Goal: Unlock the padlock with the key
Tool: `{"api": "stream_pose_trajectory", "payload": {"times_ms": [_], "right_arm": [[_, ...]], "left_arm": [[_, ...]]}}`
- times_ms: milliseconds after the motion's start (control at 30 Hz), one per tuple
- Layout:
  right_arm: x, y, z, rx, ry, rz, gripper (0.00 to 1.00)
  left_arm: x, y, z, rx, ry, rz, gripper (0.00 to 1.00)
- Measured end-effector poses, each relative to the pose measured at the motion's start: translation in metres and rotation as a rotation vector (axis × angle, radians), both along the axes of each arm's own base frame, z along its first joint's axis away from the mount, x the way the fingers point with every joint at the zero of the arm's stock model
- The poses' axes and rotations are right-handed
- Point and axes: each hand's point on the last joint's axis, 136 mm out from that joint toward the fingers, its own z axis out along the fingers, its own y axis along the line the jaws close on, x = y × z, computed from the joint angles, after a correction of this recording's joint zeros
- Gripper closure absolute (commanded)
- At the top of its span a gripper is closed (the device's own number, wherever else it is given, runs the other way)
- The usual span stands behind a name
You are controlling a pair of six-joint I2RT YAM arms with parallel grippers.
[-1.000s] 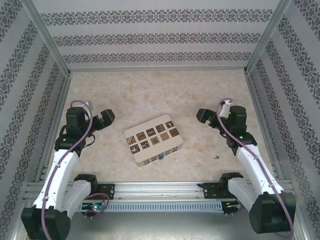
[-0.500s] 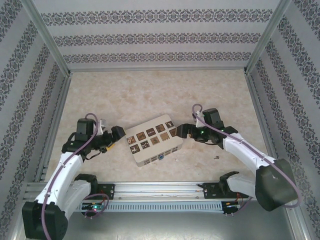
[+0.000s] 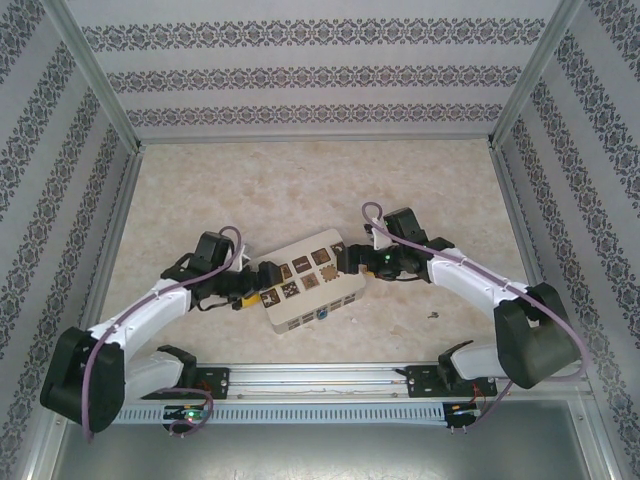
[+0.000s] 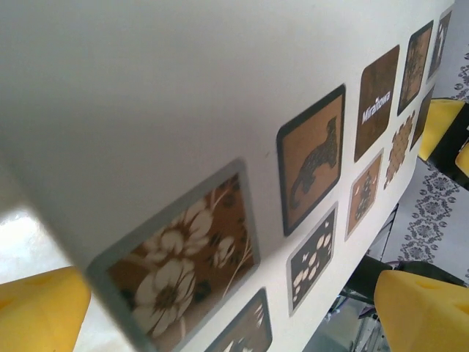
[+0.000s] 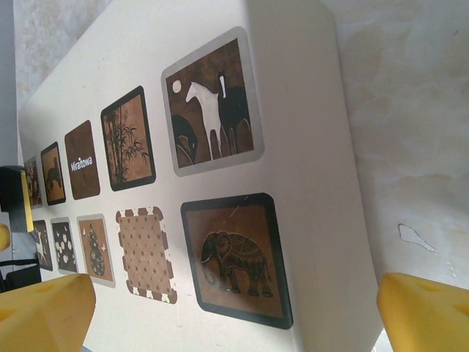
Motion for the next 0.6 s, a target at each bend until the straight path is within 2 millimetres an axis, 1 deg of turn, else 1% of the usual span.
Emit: {"api": "stream_pose_trajectory", "payload": {"times_ms": [133,300,433,600], "right_arm": [[0.001,0.002,0.001,0.003,0.006,0.011,0.03],[0.009,0.001,0.000,-0.020,0.010,-0.004,0.04],[0.018,-0.001,-0.001,-0.049,0.002,-0.025,0.06],[0.027,-0.003,-0.003,-0.076,-0.007,-0.053,0.06]], "left_arm": [[0.017,-0.006,0.005,-0.005,-0.018,0.004,0.01],[0.051,-0.010,0.009,0.034,-0.043,0.015,0.01],[0.086,-0.014,0.010,0.081,-0.076,0.011,0.01],[0.133,-0.020,0.014,0.117,-0.130,-0.001,0.01]]}}
